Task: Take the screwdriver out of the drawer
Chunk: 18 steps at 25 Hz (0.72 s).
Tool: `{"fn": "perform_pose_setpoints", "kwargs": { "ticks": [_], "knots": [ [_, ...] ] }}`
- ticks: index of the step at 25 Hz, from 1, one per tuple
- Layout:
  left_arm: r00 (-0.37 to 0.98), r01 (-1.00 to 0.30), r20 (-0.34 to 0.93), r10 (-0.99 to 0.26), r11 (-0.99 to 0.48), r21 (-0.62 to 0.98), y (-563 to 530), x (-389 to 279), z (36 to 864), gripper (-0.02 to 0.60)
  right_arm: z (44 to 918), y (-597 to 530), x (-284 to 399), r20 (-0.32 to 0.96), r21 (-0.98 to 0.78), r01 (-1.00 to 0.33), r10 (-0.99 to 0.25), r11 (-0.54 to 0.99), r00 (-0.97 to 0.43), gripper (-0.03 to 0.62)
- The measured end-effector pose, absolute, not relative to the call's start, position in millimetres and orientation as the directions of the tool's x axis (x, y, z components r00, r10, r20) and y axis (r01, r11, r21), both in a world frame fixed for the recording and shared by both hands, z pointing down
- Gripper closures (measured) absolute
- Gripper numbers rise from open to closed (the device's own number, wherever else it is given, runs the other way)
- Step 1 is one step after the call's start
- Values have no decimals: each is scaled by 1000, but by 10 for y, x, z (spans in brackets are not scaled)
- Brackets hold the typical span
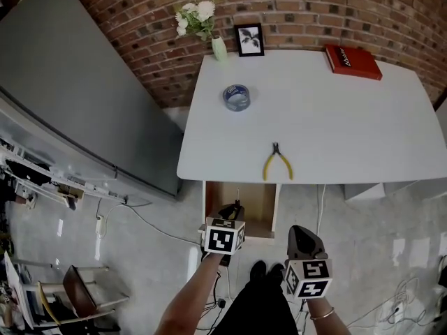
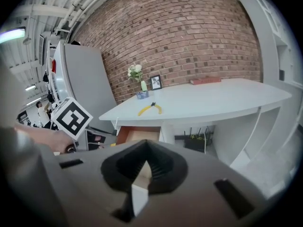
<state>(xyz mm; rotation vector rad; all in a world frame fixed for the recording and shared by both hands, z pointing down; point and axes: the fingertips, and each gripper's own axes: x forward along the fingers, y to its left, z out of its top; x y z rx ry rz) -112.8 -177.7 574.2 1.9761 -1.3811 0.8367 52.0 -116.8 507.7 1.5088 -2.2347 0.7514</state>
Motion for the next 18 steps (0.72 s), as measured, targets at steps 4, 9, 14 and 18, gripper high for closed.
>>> {"fn": "perform_pose_setpoints", "kwargs": {
  "ticks": [4,9,14,18],
  "knots": [
    [275,-949,743,-610,-297,108,-1690,-1115,5486,515,4922,-1132,528,546,-228,-926,-748,301,-378,592],
    [294,-947,702,-649,-297,123,-1627,-1050,5152,515,4762,-1086,574,541,-211,-928,-754,308,-373,592],
    [311,-942,663,-681,-313,120,-1574,-1007,4838,515,4617,-1050,636,531,-204,-931,-765,302,-365,592],
    [307,-941,639,-705,-327,91,-1518,-1010,4613,515,4519,-1012,677,528,-190,-934,-770,304,-358,592]
  ]
}}
